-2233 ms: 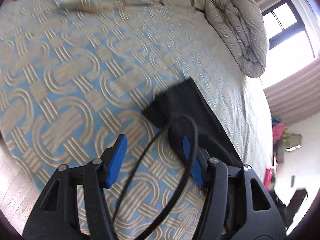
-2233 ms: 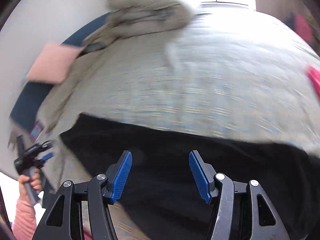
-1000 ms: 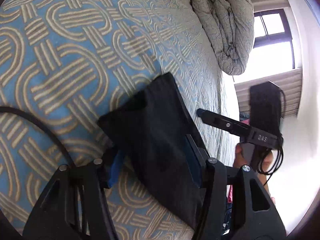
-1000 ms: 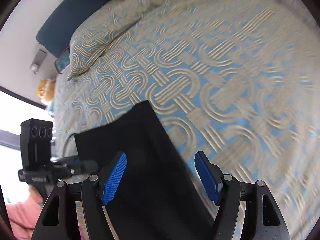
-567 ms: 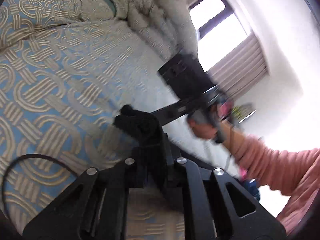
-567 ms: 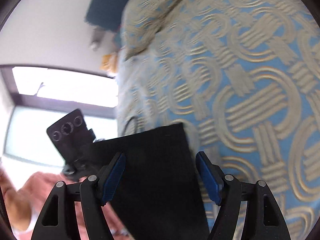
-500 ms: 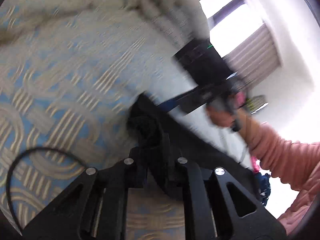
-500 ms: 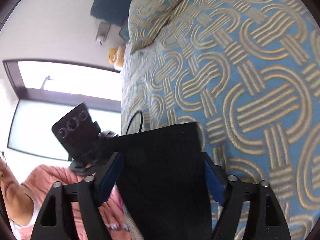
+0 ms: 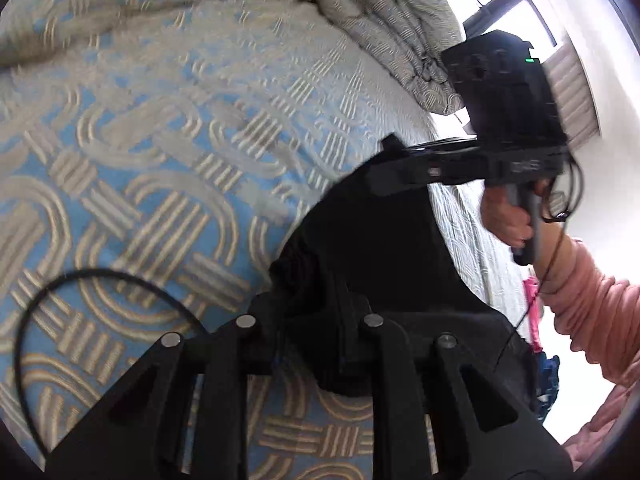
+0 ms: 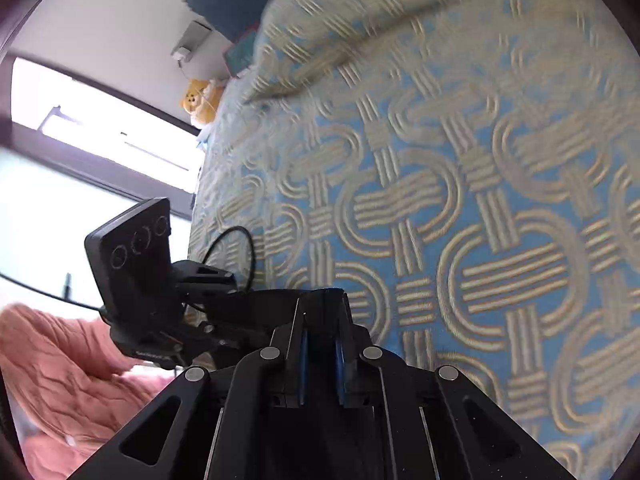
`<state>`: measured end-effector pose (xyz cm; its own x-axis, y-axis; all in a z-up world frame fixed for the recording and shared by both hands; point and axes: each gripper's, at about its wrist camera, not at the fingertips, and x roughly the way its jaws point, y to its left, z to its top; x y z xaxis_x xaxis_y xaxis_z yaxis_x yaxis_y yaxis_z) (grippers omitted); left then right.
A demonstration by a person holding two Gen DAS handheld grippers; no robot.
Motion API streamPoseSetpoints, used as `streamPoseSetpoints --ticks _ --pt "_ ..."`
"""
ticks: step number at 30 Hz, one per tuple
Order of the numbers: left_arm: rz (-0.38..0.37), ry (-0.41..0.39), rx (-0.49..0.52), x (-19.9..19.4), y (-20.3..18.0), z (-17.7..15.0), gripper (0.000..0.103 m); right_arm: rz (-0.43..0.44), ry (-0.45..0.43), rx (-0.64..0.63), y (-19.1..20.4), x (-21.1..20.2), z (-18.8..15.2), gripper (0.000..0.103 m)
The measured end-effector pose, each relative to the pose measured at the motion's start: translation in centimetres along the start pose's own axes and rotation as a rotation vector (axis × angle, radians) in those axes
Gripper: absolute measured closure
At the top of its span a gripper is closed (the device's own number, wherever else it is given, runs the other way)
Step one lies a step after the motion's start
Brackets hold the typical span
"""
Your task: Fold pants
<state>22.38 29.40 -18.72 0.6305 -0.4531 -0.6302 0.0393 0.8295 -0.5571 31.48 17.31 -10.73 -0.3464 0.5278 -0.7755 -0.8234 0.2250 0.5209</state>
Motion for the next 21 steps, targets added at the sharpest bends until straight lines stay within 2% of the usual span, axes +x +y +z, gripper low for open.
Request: streamPoseSetpoints --ticks 2,3,4,7,8,9,11,12,13,15,17,18,19,21 --pt "0.027 -0.068 0.07 -0.8 -1.7 0.9 0.074 -0.047 -0.057 -0.07 2.7 -2.6 -0.4 0.094" --pt "0.042 -0.087 0.088 -0.8 -2.1 1.3 0.063 -0.089 -0.093 -0.115 4.4 -4.3 -0.6 0.094" --pt "0.071 -0.109 0.109 -0.8 -2.6 1.8 0.057 -0.118 -0.111 -0.135 4.7 -5.2 -0.5 0.094" --pt "0.155 -0.12 0.094 0.0 -1.8 2.3 0.057 -0.242 -0.132 -0.123 4.2 -6.1 0.5 0.093" --pt "0.236 -0.085 0.063 1.0 -0.8 2.4 0.057 -0.286 -0.13 -0.084 3.2 -5.6 1.0 0.091" --pt "0.278 -0.061 0.046 1.6 -0.2 2.4 0.061 -0.338 -0.111 -0.025 1.7 -4.8 1.5 0.089" --pt "0.275 -0.075 0.019 1.2 0.2 2.3 0.062 -0.474 -0.057 0.086 -1.0 -3.6 2.1 0.085" --pt "0.27 -0.071 0.012 0.7 0.0 2.3 0.062 -0.549 -0.062 0.145 -2.1 -3.7 1.9 0.085" --pt "0.252 -0.072 0.009 -0.1 -0.2 2.1 0.061 -0.581 -0.085 0.178 -2.6 -4.4 1.4 0.085" --pt "0.243 -0.074 0.002 -1.2 -0.2 1.6 0.056 -0.547 -0.132 0.228 -2.5 -6.2 0.0 0.082" --pt "0.241 -0.055 -0.018 -2.2 -0.1 0.8 0.054 -0.503 -0.15 0.257 -1.9 -7.9 -1.9 0.069" --pt "0.235 -0.049 -0.03 -2.2 -0.2 0.6 0.054 -0.496 -0.153 0.261 -1.2 -8.6 -2.9 0.066" --pt "0.205 -0.036 -0.062 -2.5 -0.1 0.2 0.054 -0.511 -0.149 0.263 -0.4 -9.1 -4.1 0.061" --pt "0.136 0.02 -0.13 -2.1 0.0 -0.4 0.054 -0.524 -0.142 0.274 1.1 -9.0 -6.3 0.058"
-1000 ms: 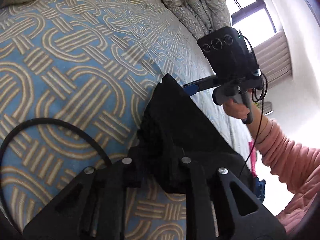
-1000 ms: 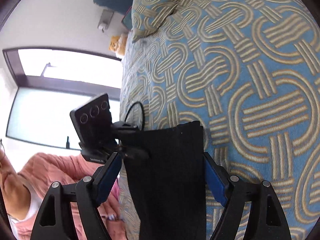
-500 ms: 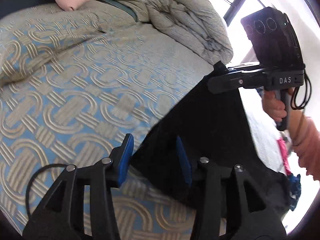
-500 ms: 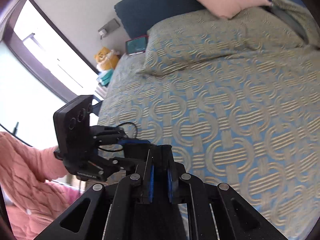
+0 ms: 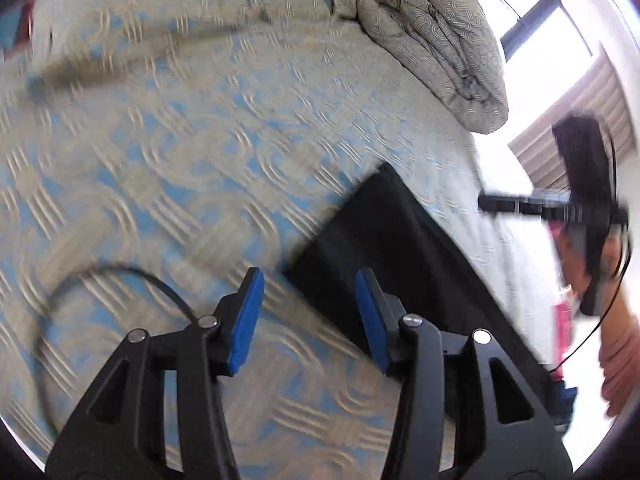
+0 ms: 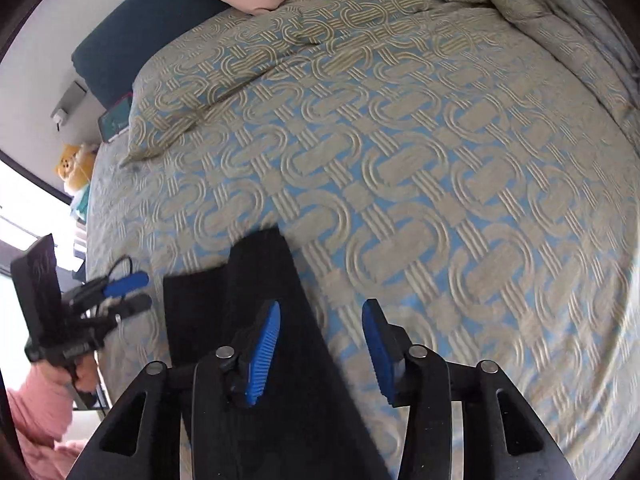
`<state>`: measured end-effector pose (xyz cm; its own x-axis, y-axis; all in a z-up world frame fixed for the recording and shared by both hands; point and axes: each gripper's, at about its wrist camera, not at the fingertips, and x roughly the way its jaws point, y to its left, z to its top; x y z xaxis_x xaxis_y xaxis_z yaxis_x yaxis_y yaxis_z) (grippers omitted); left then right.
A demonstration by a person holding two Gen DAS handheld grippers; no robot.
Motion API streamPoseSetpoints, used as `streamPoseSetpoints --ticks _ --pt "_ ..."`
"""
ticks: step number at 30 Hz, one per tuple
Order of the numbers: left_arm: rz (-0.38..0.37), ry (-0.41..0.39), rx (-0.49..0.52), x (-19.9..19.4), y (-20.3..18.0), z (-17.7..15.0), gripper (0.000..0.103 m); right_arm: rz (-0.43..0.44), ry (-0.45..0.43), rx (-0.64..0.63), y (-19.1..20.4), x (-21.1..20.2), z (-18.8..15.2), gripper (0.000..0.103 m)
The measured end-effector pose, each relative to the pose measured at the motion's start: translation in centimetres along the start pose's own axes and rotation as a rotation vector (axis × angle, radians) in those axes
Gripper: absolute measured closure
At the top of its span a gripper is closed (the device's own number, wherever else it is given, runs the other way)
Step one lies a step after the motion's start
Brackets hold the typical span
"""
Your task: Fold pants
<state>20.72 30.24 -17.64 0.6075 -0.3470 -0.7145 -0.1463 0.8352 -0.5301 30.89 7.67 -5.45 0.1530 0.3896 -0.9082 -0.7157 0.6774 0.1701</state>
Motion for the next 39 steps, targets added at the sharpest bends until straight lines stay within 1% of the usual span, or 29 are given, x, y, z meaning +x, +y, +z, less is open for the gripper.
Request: streamPoseSetpoints --ticks 2,3,5,6,7,8,9,10,11,12,13,14,15,16,17,18,20,21,23,24,25,27,28,30,31,33,34,37,39 --pt "-0.007 0.074 -0.046 1.4 -0.6 -0.4 0.054 0.03 0.017 0.041 0.2 -0.3 -2.7 0.058" --pt "-0.013 0.085 -0.056 1.8 -0.7 -0.8 0.053 0.047 0.025 0.075 0.5 -0.3 -4.3 0.058" --pt "-0.003 0.065 -0.063 2.2 -1.1 -0.8 0.049 0.078 0.024 0.136 1.1 -0.3 -7.3 0.058" --pt "-0.022 0.053 -0.077 2.3 -1.2 -0.4 0.043 0.088 0.004 0.182 1.3 -0.1 -9.2 0.058" --pt "-0.034 0.045 -0.095 2.5 -1.2 -0.2 0.041 0.091 -0.004 0.216 1.2 0.2 -10.2 0.058" --pt "-0.053 0.031 -0.127 2.8 -1.2 0.5 0.041 0.087 -0.003 0.273 1.0 0.9 -11.3 0.058" --pt "-0.064 0.025 -0.139 3.0 -1.2 0.6 0.041 0.051 0.013 0.36 0.2 2.2 -12.5 0.058" --pt "-0.066 0.018 -0.153 3.4 -1.1 1.0 0.045 0.013 0.017 0.408 -0.2 3.1 -12.9 0.058" --pt "-0.043 0.006 -0.157 3.8 -1.0 1.3 0.057 0.004 -0.018 0.437 -0.6 3.7 -13.2 0.058" --pt "-0.009 -0.003 -0.147 3.9 -1.0 1.5 0.089 0.0 -0.075 0.453 -0.9 3.6 -13.2 0.058" --pt "0.0 0.009 -0.144 4.0 -0.9 1.6 0.088 -0.02 -0.091 0.479 -1.1 3.5 -12.9 0.058" --pt "-0.032 -0.005 -0.188 3.4 -0.2 1.2 0.088 -0.039 -0.09 0.517 -1.3 3.2 -12.4 0.058" --pt "-0.045 -0.016 -0.203 2.7 0.2 0.9 0.088 -0.054 -0.098 0.543 -1.5 2.7 -12.3 0.058" --pt "-0.042 -0.027 -0.205 2.0 0.5 0.5 0.091 -0.08 -0.112 0.562 -1.6 2.0 -12.2 0.058" --pt "-0.014 -0.049 -0.196 1.1 0.8 -0.1 0.093 -0.107 -0.127 0.564 -1.5 1.3 -12.3 0.058" --pt "-0.008 -0.049 -0.194 0.7 1.3 -0.5 0.092 -0.131 -0.144 0.554 -1.3 0.7 -12.5 0.058" --pt "-0.035 -0.046 -0.231 0.4 2.4 -1.2 0.091 -0.157 -0.166 0.554 -1.2 -0.6 -13.6 0.058" --pt "-0.037 -0.05 -0.246 0.3 2.7 -1.4 0.089 -0.146 -0.175 0.571 -1.3 -1.2 -14.6 0.058" --pt "-0.035 -0.071 -0.262 -0.3 2.9 -1.5 0.083 -0.091 -0.187 0.618 -1.5 -2.5 -16.9 0.058" --pt "-0.041 -0.076 -0.263 -0.3 2.7 -1.3 0.067 -0.074 -0.193 0.638 -1.3 -2.6 -18.0 0.058" --pt "-0.059 -0.081 -0.258 -0.5 2.4 -1.1 0.045 -0.057 -0.204 0.658 -1.0 -3.0 -19.4 0.058" --pt "-0.084 -0.09 -0.247 -0.3 1.8 -0.8 0.029 -0.049 -0.221 0.69 0.1 -3.6 -21.6 0.058" --pt "-0.084 -0.088 -0.233 -0.1 1.3 -0.5 0.029 -0.054 -0.223 0.716 0.4 -3.7 -22.7 0.057" --pt "-0.048 -0.045 -0.196 1.3 0.6 0.2 0.029 -0.039 -0.212 0.802 0.5 -3.6 -25.6 0.055" --pt "-0.024 -0.026 -0.177 2.2 0.2 0.4 0.026 -0.024 -0.201 0.833 0.4 -3.3 -26.6 0.054" --pt "-0.008 -0.034 -0.121 2.7 -0.6 0.9 0.022 -0.004 -0.171 0.889 0.0 -2.7 -29.1 0.054" --pt "0.005 -0.019 -0.08 3.0 -1.2 1.4 0.022 -0.001 -0.175 0.911 -0.2 -3.0 -30.0 0.054" --pt "-0.005 0.04 0.004 3.3 -1.9 2.2 0.022 0.023 -0.22 0.939 -0.3 -4.0 -31.0 0.054" --pt "-0.007 0.092 0.051 3.1 -1.7 2.9 0.026 0.015 -0.223 0.918 -0.2 -4.4 -31.1 0.054"
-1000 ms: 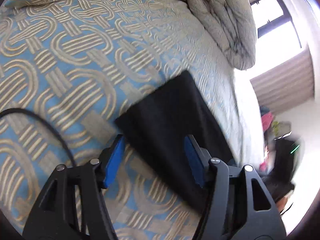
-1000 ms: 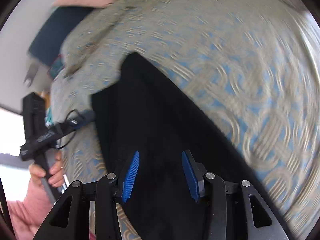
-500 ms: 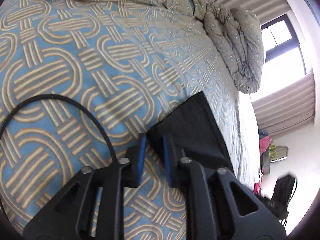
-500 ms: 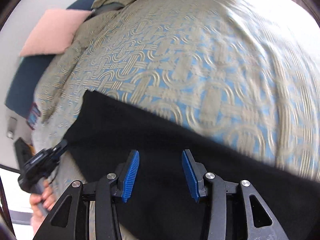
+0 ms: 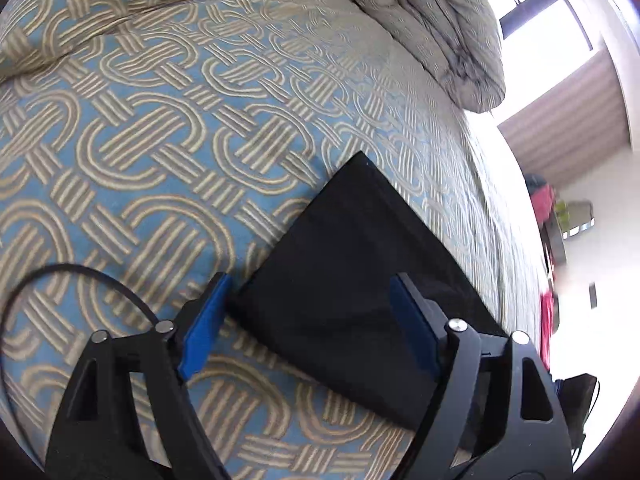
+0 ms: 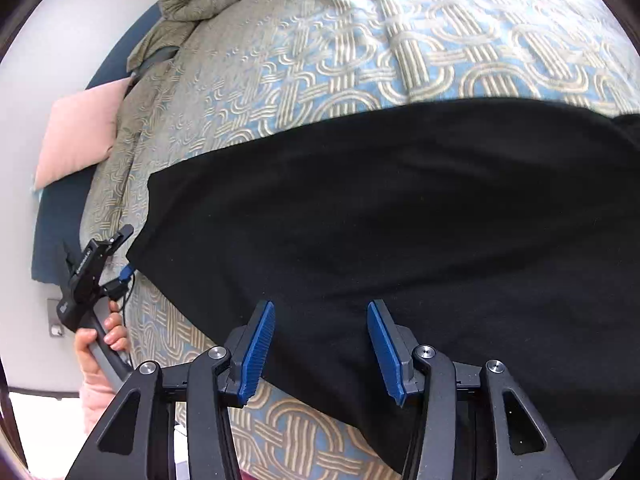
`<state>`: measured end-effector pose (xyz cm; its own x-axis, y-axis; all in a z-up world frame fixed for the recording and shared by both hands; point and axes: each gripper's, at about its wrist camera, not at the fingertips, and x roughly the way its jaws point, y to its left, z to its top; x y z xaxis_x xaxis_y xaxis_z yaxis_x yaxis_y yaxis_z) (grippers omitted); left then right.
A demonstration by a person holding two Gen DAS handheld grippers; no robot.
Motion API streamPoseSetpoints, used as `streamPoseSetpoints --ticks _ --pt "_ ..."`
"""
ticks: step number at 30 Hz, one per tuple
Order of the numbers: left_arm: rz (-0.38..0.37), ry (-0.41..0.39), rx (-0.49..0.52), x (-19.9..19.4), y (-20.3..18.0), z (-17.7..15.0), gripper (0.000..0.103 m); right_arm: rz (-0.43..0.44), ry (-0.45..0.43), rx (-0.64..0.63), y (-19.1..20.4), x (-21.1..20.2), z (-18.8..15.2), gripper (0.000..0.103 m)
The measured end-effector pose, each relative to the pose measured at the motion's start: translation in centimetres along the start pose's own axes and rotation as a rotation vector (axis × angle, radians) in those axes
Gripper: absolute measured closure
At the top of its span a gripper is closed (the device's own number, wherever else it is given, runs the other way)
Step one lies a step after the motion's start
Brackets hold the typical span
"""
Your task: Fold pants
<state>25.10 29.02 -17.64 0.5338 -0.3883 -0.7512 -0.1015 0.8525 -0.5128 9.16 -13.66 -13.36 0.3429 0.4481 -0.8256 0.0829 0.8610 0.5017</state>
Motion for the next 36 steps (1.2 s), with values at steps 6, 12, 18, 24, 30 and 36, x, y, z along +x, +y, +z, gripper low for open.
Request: streamPoseSetpoints --ticks 6,12,18,24,30,36 --pt "-0.127 0.129 -0.012 -0.8 2.4 -0.6 0.026 -0.016 0.017 -0.066 1.8 1.0 0.5 0.054" --pt "-0.258 0.071 -0.124 0.3 2.9 -1.4 0.032 -0.012 0.033 -0.09 3.6 2.2 0.5 0.054" --pt "-0.267 0.073 -0.256 1.7 4.2 -1.1 0.091 -0.012 -0.002 -0.101 4.3 1.2 0.3 0.054" --pt "-0.175 -0.004 -0.11 -0.6 1.1 -1.4 0.092 -0.045 -0.018 -0.061 2.4 1.4 0.3 0.054" --pt "-0.2 -0.066 0.043 -4.3 -3.5 -0.9 0.092 0.04 -0.026 0.083 -0.1 1.4 0.9 0.053" --pt "-0.175 -0.081 0.193 -5.5 -9.3 -0.9 0.092 0.126 -0.114 0.042 1.6 1.6 5.7 0.037"
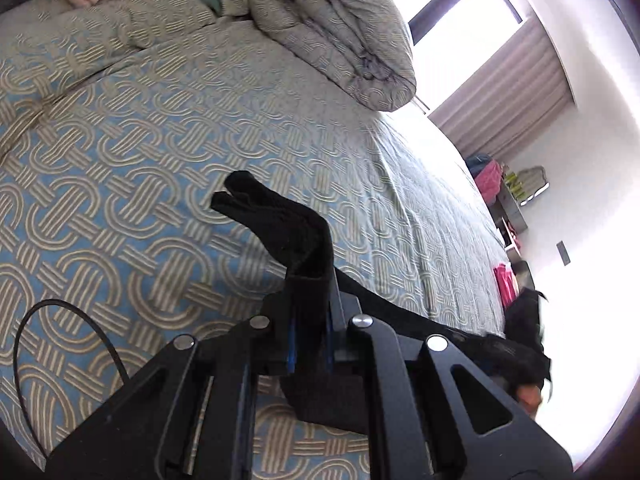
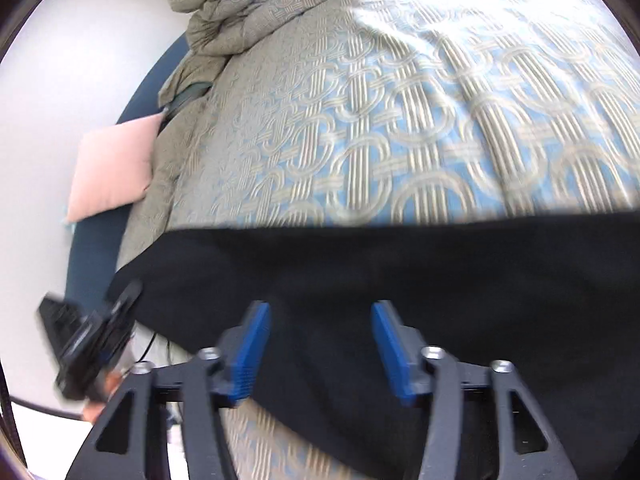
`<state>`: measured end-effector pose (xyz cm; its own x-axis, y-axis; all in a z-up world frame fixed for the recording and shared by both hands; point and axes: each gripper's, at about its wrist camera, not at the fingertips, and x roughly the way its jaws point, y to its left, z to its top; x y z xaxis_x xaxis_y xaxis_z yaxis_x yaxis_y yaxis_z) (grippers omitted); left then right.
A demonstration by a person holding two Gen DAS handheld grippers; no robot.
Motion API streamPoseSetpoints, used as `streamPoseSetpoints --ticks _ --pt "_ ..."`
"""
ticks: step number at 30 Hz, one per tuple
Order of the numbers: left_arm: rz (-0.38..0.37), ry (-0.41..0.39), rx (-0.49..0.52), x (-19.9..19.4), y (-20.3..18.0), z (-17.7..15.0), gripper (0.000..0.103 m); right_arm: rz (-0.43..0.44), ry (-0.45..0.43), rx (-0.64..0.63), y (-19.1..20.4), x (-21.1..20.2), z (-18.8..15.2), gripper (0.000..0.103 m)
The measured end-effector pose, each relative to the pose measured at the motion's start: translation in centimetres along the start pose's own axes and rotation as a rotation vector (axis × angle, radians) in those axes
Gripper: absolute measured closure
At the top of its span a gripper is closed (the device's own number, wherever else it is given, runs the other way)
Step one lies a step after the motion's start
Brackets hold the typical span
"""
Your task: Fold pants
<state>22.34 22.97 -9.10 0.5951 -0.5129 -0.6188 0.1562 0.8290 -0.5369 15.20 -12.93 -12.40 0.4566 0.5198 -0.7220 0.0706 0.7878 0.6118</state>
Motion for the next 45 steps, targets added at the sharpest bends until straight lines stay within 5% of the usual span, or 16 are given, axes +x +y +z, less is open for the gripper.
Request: streamPoseSetpoints --ticks 2,6,9,12,20,25,28,30,33,35,37,38,40,45 --pt "-0.012 -0.005 0.006 0.0 -1.1 0.2 0.092 -0.078 0.054 0.049 -2.0 3.9 1.8 0.035" --pt "-0.02 -0.012 0.052 0.1 -3.5 0.0 0.092 -0.05 0.062 0.031 -1.3 3.1 1.7 0.031" --pt "-0.008 -0.008 0.105 0.7 -5.6 -0.4 0.092 0.195 0.099 0.07 -0.9 1.3 -1.5 0.031" --pt "-0.03 0.006 0.15 1.3 -8.2 -0.8 0.092 0.166 0.214 0.119 -2.9 2.7 -6.2 0.032" --pt "-0.118 0.083 0.376 3.0 -18.2 -4.3 0.092 0.217 0.017 0.091 -6.0 -6.5 -8.8 0.037" --pt "-0.231 0.296 0.476 8.7 -25.2 -11.8 0.091 0.146 -0.137 0.188 -12.2 -12.0 -9.3 0.036" --pt "-0.205 0.402 0.549 12.6 -27.5 -17.1 0.089 0.162 -0.177 0.31 -17.1 -14.0 -9.6 0.036" --pt "-0.136 0.478 0.562 15.1 -27.4 -19.8 0.087 0.176 -0.187 0.385 -19.4 -14.2 -10.2 0.036" --pt "-0.162 0.487 0.529 14.2 -26.3 -19.3 0.084 0.181 -0.185 0.428 -21.2 -14.5 -10.9 0.036" --pt "-0.184 0.44 0.516 12.0 -25.5 -17.7 0.07 0.183 -0.188 0.421 -20.4 -14.4 -11.1 0.036" --pt "-0.166 0.356 0.499 9.1 -24.3 -15.7 0.042 0.198 -0.179 0.42 -20.3 -14.1 -10.8 0.036" --pt "-0.16 0.323 0.49 8.0 -23.7 -15.1 0.039 0.215 -0.171 0.421 -20.2 -13.8 -10.5 0.036" --pt "-0.143 0.278 0.474 6.1 -22.3 -14.0 0.037 0.248 -0.16 0.415 -20.2 -13.3 -9.5 0.036" --pt "0.055 0.214 0.405 4.5 -17.2 -12.3 0.036 0.242 -0.101 0.407 -19.3 -12.7 -9.0 0.031"
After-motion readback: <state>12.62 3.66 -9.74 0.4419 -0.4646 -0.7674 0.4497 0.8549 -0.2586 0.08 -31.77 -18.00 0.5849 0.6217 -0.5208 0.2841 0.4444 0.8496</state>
